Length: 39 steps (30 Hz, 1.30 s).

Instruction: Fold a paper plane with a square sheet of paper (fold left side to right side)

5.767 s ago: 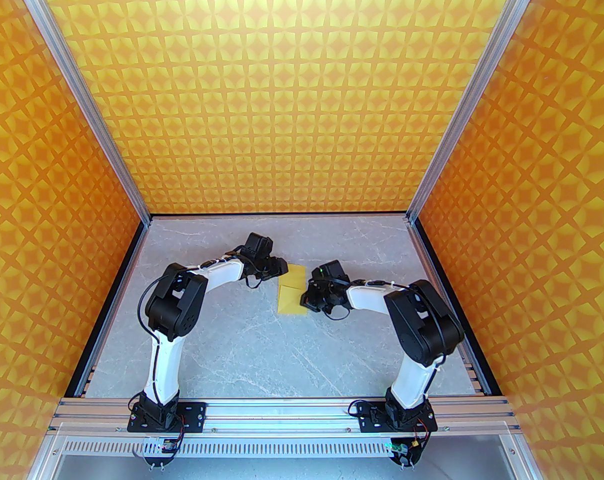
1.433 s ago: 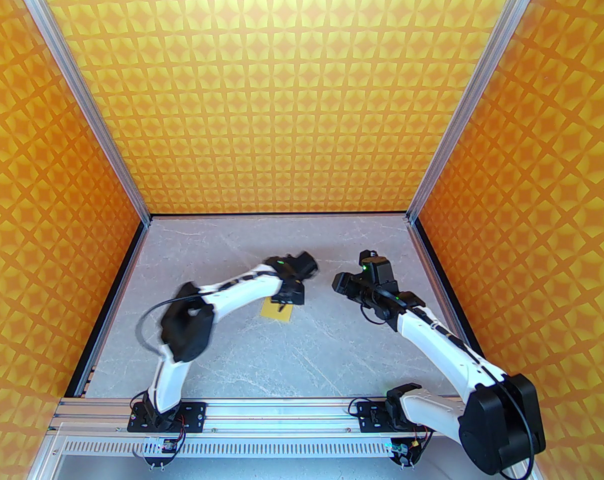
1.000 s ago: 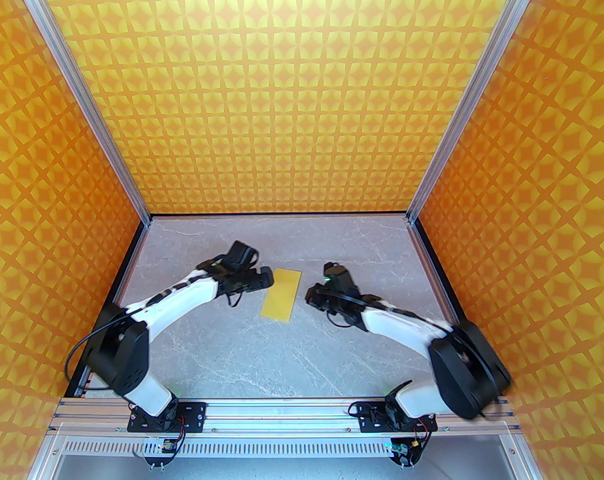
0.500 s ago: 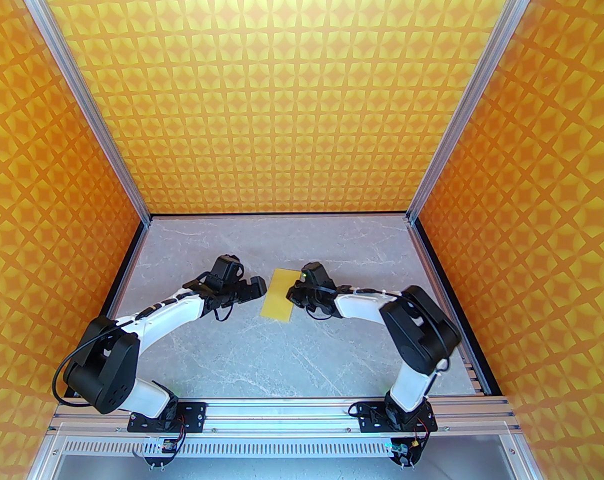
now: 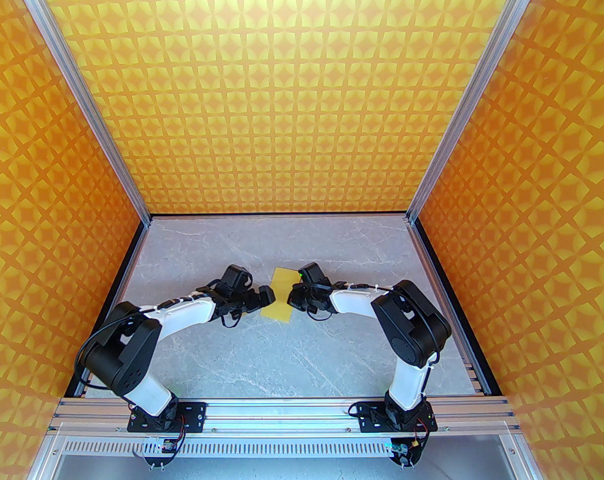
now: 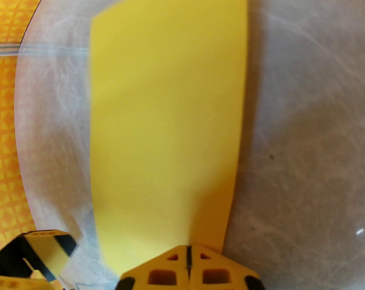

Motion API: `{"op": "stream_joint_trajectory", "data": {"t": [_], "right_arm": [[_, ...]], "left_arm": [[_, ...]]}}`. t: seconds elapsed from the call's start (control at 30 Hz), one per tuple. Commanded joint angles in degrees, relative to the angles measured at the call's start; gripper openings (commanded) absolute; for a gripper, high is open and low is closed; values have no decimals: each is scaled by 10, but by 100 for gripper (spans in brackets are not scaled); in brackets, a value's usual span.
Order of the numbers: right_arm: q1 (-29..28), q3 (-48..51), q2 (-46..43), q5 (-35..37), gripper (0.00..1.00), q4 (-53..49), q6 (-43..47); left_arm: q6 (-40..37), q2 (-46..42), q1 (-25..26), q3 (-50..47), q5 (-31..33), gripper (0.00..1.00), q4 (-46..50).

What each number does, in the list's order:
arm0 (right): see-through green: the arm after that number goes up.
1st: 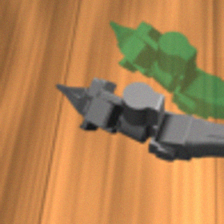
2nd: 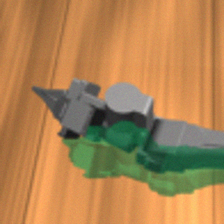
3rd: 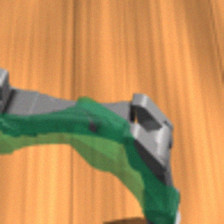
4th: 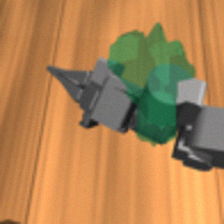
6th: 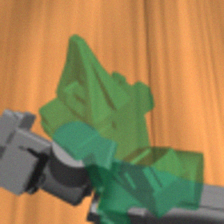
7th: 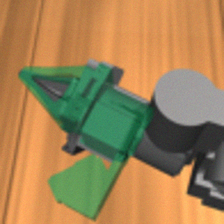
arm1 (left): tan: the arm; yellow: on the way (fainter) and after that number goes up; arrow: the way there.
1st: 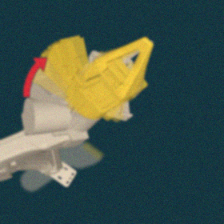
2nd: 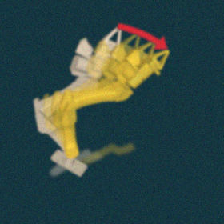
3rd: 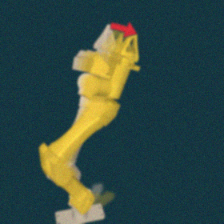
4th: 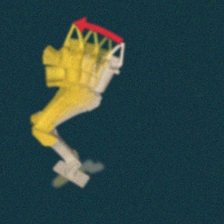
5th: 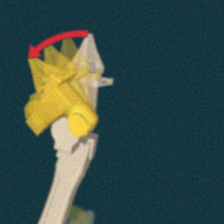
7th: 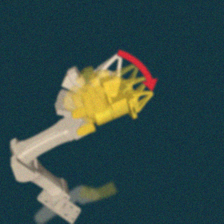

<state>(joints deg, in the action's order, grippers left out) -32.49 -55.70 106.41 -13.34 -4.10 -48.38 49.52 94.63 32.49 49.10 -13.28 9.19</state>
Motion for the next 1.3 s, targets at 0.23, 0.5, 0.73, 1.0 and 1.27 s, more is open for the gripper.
{"op": "stream_joint_trajectory", "data": {"t": [0.23,0.5,0.73,1.0,1.27], "right_arm": [[0,6,11,10,0,-46,41],[-1,30,-68,-30,2,-8,31],[-8,67,-97,-68,0,17,-2],[-13,92,-60,-79,0,59,-20],[-13,85,-38,-29,0,0,13]], "left_arm": [[19,43,27,40,-10,97,-18],[16,34,25,45,1,97,-13],[13,21,18,43,4,97,-17],[15,26,18,38,-4,97,-28],[18,29,18,30,-15,97,-39]]}}
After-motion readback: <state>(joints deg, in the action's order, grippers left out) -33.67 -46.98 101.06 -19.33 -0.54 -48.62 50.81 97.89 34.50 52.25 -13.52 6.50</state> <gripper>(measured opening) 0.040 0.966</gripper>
